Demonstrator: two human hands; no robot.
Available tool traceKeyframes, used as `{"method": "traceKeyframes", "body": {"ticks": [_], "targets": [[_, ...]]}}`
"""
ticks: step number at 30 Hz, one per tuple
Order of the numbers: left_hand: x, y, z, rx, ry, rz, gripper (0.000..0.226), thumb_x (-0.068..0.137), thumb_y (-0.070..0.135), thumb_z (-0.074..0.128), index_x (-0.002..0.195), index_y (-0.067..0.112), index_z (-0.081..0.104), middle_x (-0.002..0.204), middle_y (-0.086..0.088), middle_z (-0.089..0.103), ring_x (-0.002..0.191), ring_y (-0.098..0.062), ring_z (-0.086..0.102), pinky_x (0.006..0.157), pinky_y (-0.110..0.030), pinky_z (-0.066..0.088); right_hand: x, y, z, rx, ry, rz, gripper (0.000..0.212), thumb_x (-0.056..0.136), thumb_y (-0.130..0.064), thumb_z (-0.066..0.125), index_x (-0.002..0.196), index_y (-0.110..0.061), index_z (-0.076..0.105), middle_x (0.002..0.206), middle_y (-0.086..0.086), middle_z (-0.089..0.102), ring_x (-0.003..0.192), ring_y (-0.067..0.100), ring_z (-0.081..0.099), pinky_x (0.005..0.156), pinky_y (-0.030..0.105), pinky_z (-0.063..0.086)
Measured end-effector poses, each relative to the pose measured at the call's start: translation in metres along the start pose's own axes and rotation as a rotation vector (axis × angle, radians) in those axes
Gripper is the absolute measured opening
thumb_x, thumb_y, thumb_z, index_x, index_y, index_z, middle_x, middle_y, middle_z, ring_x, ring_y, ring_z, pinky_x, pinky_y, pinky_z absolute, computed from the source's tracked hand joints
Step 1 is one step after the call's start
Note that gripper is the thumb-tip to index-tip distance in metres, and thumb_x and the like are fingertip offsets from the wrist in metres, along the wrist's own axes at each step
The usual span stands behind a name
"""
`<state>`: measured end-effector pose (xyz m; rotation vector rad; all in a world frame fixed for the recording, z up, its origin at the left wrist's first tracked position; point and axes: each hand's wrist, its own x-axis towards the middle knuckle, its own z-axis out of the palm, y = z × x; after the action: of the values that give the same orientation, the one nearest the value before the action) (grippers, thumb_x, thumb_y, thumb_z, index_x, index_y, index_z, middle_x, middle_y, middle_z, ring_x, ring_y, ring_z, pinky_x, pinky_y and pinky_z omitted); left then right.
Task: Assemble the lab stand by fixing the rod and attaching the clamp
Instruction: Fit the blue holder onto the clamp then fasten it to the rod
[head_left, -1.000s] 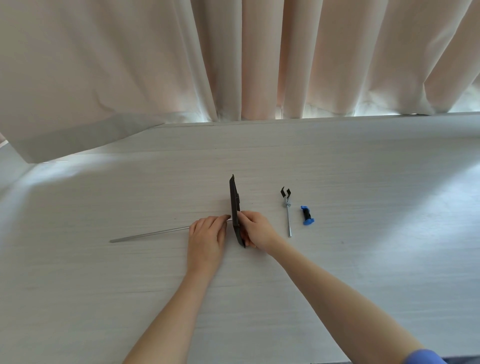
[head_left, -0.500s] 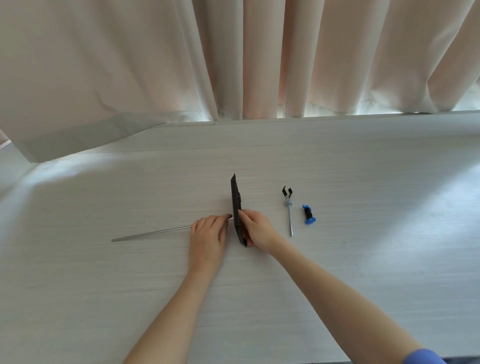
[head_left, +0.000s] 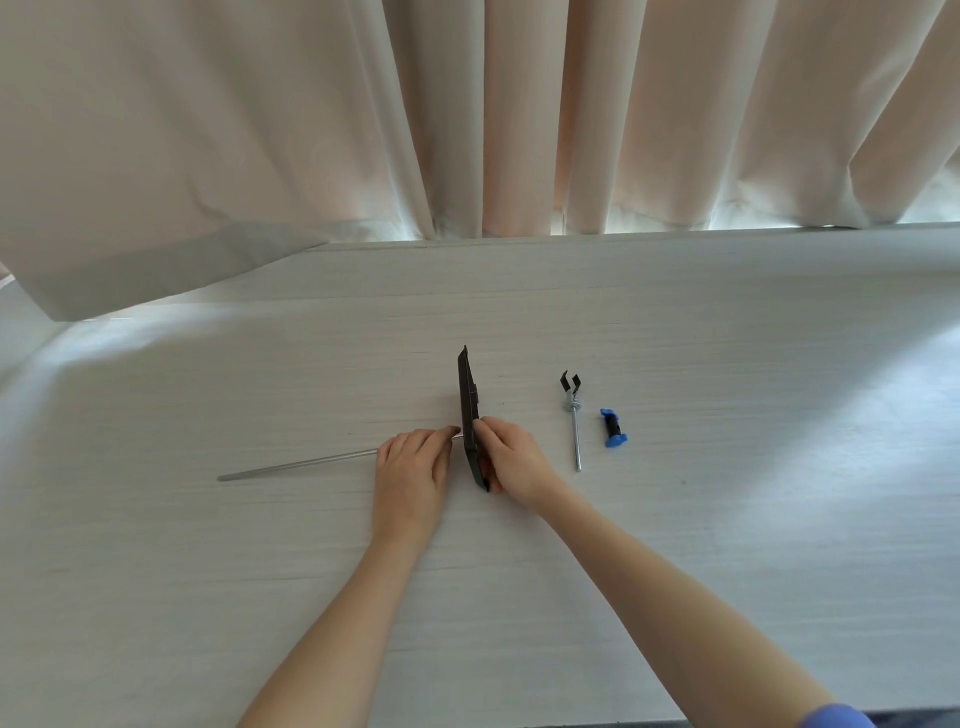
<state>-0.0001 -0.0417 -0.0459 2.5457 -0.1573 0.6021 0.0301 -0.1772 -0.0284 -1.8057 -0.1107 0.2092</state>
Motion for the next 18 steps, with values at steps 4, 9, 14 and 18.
{"method": "traceKeyframes", "body": {"ticks": [4, 9, 14, 18], "targets": [[0.0, 0.0, 0.0, -0.006, 0.003, 0.005, 0.021, 0.093, 0.016, 0.05, 0.107, 0.018, 0.065, 0.092, 0.002, 0.068, 0.088, -0.022, 0.059, 0.087, -0.03, 0.033, 0.002, 0.002, -0.004, 0.112, 0.013, 0.068, 0.035, 0.097, -0.031, 0.037, 0.069, -0.013, 0.05, 0.052, 0.005, 0.05, 0.035, 0.016, 0.044, 0.035, 0.021, 0.034], [0.0, 0.0, 0.0, 0.001, 0.017, 0.004, 0.019, 0.092, 0.015, 0.052, 0.105, 0.017, 0.065, 0.09, 0.001, 0.068, 0.086, -0.024, 0.058, 0.085, -0.027, 0.03, -0.005, 0.01, -0.002, 0.014, 0.042, -0.088, 0.008, 0.092, -0.019, 0.046, 0.087, -0.023, 0.051, 0.052, -0.001, 0.049, 0.038, 0.014, 0.043, 0.04, 0.021, 0.037], [0.0, 0.0, 0.0, 0.002, 0.007, -0.001, 0.02, 0.093, 0.017, 0.049, 0.106, 0.018, 0.065, 0.091, 0.001, 0.068, 0.087, -0.024, 0.058, 0.085, -0.026, 0.029, -0.006, 0.009, 0.001, -0.093, 0.069, -0.131, 0.019, 0.095, -0.021, 0.042, 0.077, -0.019, 0.049, 0.051, -0.003, 0.047, 0.036, 0.009, 0.041, 0.042, 0.019, 0.037], [0.0, 0.0, 0.0, 0.009, 0.004, 0.008, 0.019, 0.092, 0.016, 0.051, 0.105, 0.018, 0.065, 0.091, 0.001, 0.068, 0.087, -0.023, 0.059, 0.084, -0.026, 0.028, -0.006, 0.007, 0.0, -0.013, 0.083, -0.076, 0.033, 0.097, -0.024, 0.041, 0.066, -0.015, 0.049, 0.054, 0.0, 0.05, 0.036, 0.008, 0.043, 0.043, 0.025, 0.039]]}}
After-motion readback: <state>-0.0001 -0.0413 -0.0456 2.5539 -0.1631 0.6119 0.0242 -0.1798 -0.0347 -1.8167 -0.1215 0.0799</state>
